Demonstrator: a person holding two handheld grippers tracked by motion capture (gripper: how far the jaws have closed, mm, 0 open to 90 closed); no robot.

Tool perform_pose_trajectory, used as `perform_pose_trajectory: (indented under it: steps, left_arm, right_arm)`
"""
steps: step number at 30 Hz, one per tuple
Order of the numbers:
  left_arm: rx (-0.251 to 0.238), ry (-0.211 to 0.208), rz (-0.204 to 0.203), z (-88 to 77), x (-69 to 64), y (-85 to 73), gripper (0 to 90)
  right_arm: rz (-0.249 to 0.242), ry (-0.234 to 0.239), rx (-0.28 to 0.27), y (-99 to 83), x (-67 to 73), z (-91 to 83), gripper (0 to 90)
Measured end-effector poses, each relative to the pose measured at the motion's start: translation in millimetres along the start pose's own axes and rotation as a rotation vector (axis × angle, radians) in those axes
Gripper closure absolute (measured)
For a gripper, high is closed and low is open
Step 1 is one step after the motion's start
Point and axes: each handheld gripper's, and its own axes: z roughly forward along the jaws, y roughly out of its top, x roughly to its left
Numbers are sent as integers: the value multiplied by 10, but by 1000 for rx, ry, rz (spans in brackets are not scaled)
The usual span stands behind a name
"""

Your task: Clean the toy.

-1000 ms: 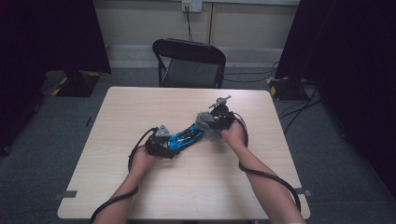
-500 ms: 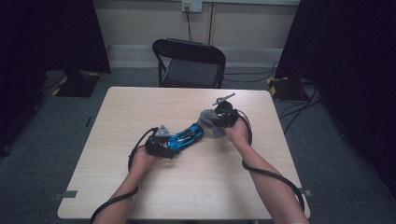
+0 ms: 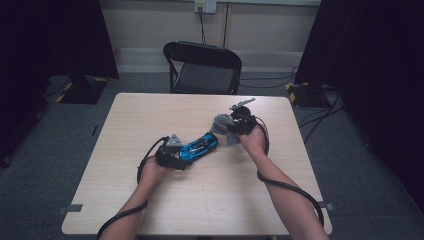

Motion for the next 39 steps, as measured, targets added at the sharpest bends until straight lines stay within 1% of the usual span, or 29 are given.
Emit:
perform_pose_trajectory:
  steps: [1, 3, 6, 7, 8, 10, 13, 15, 18, 20, 21, 23, 25, 28, 35, 37, 39]
  left_arm:
    - [0, 0, 0, 0, 0, 0, 235]
    - [0, 0, 1, 0, 0, 0, 235]
    - [0, 0, 0, 0, 0, 0, 235]
    - [0, 0, 1, 0, 1, 0, 235]
    - [0, 0, 0, 0, 0, 0, 235]
    - [1, 0, 1, 0, 0, 0, 235]
    - [0, 0, 1, 0, 1, 0, 235]
    - [0, 0, 0, 0, 0, 0, 235]
    - [0, 0, 0, 0, 0, 0, 235]
    - [0, 0, 0, 0, 0, 0, 235]
    - [-5, 1, -7, 3, -4, -1, 235]
    - [-5, 1, -7, 3, -4, -1, 236]
    - [0, 0, 0, 0, 0, 0, 235]
    - [0, 0, 0, 0, 0, 0, 235]
    - [0, 0, 0, 0, 1, 0, 235]
    - [0, 0, 0, 0, 0, 0, 235]
    - [0, 0, 0, 0, 1, 0, 235]
  right_arm:
    - [-2, -4, -8, 9, 0, -1, 791]
    - [-3, -30, -10, 21, 14, 2, 794]
    - [-9, -40, -17, 31, 26, 32, 797]
    - [-3, -45, -15, 35, 30, 37, 798]
    - [2, -44, -17, 45, 30, 39, 799]
    - [-4, -45, -20, 60, 27, 36, 799]
    - [5, -22, -25, 87, 25, 30, 799]
    - [-12, -20, -31, 114, 71, 26, 799]
    - [-16, -20, -38, 147, 123, 26, 799]
    - [-24, -4, -42, 169, 142, 36, 799]
    - [-23, 3, -40, 176, 153, 41, 799]
    - [-34, 12, -29, 183, 188, 64, 799]
    - [-47, 15, -26, 188, 225, 79, 799]
    - [-39, 32, -30, 191, 241, 90, 799]
    - [-44, 61, -33, 184, 291, 61, 798]
    - [-49, 84, -43, 181, 334, 44, 798]
    - [-58, 107, -51, 178, 412, 32, 798]
